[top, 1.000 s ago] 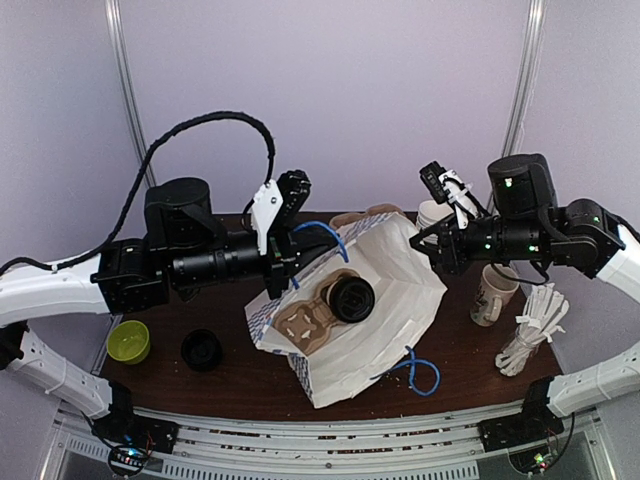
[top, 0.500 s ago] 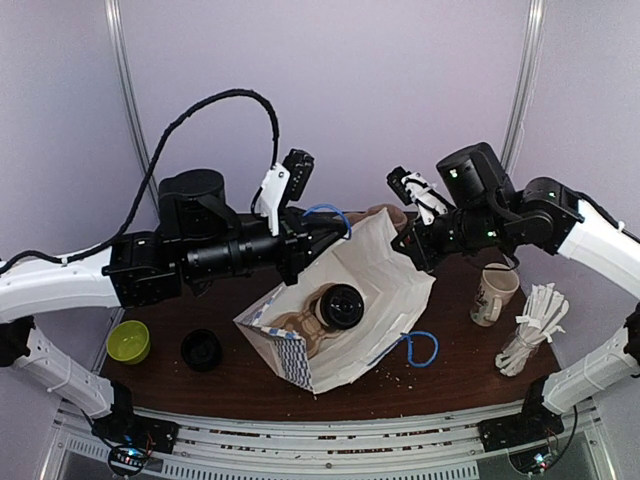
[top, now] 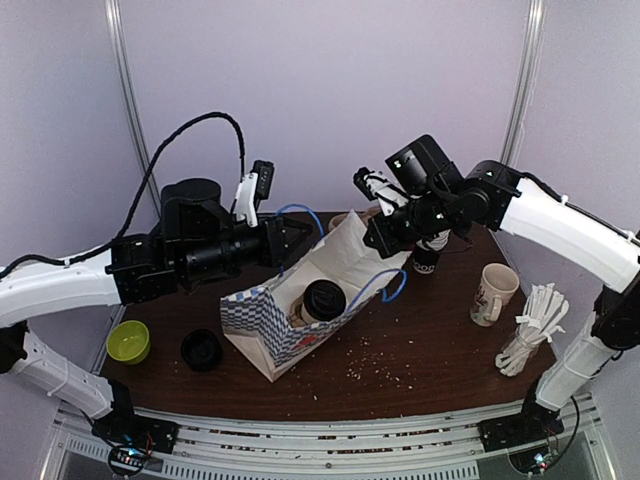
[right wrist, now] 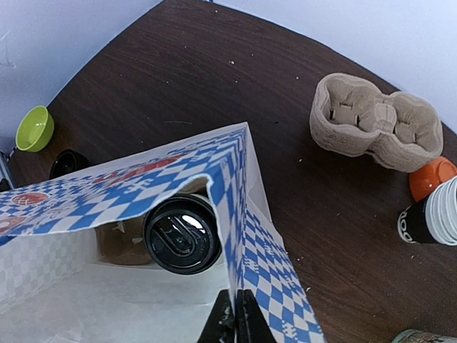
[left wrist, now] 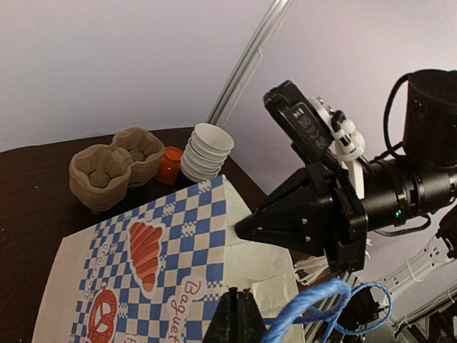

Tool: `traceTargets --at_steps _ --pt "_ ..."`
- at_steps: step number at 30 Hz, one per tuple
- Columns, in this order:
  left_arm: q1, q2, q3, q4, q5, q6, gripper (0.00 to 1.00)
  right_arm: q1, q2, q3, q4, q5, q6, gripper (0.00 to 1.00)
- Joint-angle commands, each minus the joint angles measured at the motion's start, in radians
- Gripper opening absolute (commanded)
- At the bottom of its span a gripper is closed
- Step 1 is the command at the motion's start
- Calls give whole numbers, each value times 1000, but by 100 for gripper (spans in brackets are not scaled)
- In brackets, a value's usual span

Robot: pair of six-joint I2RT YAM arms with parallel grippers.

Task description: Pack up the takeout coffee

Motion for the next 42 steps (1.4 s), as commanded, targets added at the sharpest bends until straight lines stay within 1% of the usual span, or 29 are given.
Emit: traceTargets --at_steps 1,2,4,6,7,9,13,17,20,21,24,25,28,31,32,34,36,39,42 --pt "70 -63 -53 -16 -58 -120 0 -6 33 57 -16 -41 12 16" --pt "87 -72 -64 -22 -59 -131 0 -6 39 66 -21 -46 14 23" --pt "113 -83 -78 -27 -58 -142 0 -6 46 86 -30 -62 21 41" --pt "130 -89 -81 -37 -59 -144 0 -6 43 107 -38 -72 30 57" --pt "138 -89 -80 -41 -58 -142 0 -6 40 116 -45 -74 35 62" --pt "151 -81 -71 -53 -50 -140 0 -6 28 135 -66 -70 45 70" --pt "173 -52 -37 -94 -27 -132 0 -6 -20 165 -126 -21 60 79" --pt "182 -40 -33 -100 -26 -121 0 -8 -100 150 -193 87 84 80" --pt "185 -28 -25 -121 -36 -108 1 -7 -177 120 -259 242 127 80" --pt "186 -25 -22 -127 -37 -101 3 -8 -197 111 -294 295 144 80" --pt "187 -25 -24 -141 -39 -81 14 -8 -238 88 -442 441 209 79" --pt "187 -28 -30 -141 -40 -75 18 -7 -249 80 -484 467 249 79" --pt "187 -41 -47 -137 -40 -60 32 -7 -290 36 -569 462 341 75" --pt "187 -52 -54 -138 -23 -44 51 -7 -352 -36 -587 380 408 71" --pt "187 -53 -54 -141 -17 -36 58 -7 -377 -63 -587 353 433 70" --pt "187 -55 -53 -154 -11 -24 67 -8 -419 -118 -589 317 479 72" --pt "187 -57 -53 -166 -9 -17 72 -9 -454 -168 -589 310 518 77" --pt "187 -58 -60 -172 -10 -19 75 -9 -485 -262 -587 355 592 79" --pt "187 -60 -72 -165 -17 -25 79 -9 -478 -262 -586 433 624 80"
